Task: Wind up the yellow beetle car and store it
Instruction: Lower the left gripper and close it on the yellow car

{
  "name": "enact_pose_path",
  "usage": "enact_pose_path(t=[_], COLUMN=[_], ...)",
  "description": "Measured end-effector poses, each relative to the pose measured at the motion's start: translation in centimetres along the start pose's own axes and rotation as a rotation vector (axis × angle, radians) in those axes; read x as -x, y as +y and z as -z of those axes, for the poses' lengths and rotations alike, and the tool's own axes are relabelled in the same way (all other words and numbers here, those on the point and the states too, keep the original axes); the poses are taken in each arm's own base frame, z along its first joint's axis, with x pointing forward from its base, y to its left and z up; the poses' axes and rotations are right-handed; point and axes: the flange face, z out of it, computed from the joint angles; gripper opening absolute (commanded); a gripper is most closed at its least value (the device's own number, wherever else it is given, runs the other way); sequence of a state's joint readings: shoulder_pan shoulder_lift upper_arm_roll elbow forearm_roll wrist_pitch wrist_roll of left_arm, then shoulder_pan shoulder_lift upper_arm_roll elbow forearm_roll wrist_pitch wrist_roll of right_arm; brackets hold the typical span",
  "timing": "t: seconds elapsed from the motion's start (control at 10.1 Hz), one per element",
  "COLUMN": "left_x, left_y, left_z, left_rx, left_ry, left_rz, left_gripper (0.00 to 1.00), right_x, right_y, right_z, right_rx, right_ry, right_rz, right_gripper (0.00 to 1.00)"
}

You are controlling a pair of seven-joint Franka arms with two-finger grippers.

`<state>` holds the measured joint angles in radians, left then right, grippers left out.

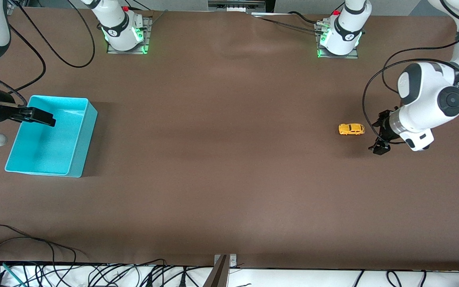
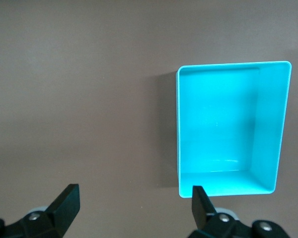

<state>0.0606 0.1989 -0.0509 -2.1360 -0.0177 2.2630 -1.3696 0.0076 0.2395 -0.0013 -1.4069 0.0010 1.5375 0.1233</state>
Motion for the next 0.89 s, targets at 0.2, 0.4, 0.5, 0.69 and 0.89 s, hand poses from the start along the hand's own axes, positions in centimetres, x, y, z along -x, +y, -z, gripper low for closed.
enact_pose_path(t=[0.2, 0.4, 0.5, 0.69, 0.89], left_x=[0.3, 0.6, 1.0, 2.2, 2.4], left_y=[-1.3, -3.6, -4.7, -6.0, -5.9], left_z=[-2.2, -5.2, -6.8, -8.9, -9.4], left_rx=[-0.023, -0.071, -0.091, -0.097, -0.068], left_ry=[-0.003, 0.016, 0.043, 0.070, 0.072], left_rz=[0.072, 0.070, 0.065, 0.078, 0.108], left_gripper=[1.00, 1.00, 1.00, 1.00, 1.00], right_x=[0.0, 0.0, 0.0, 0.0, 0.0], right_y=[0.0, 0.0, 0.0, 0.0, 0.0], right_z=[0.0, 0.0, 0.0, 0.0, 0.0], right_rx=[0.000, 0.000, 0.000, 0.000, 0.000], right_ry=[0.000, 0.000, 0.000, 0.000, 0.000], right_rz=[0.000, 0.000, 0.000, 0.000, 0.000], right_gripper=[1.00, 1.00, 1.00, 1.00, 1.00])
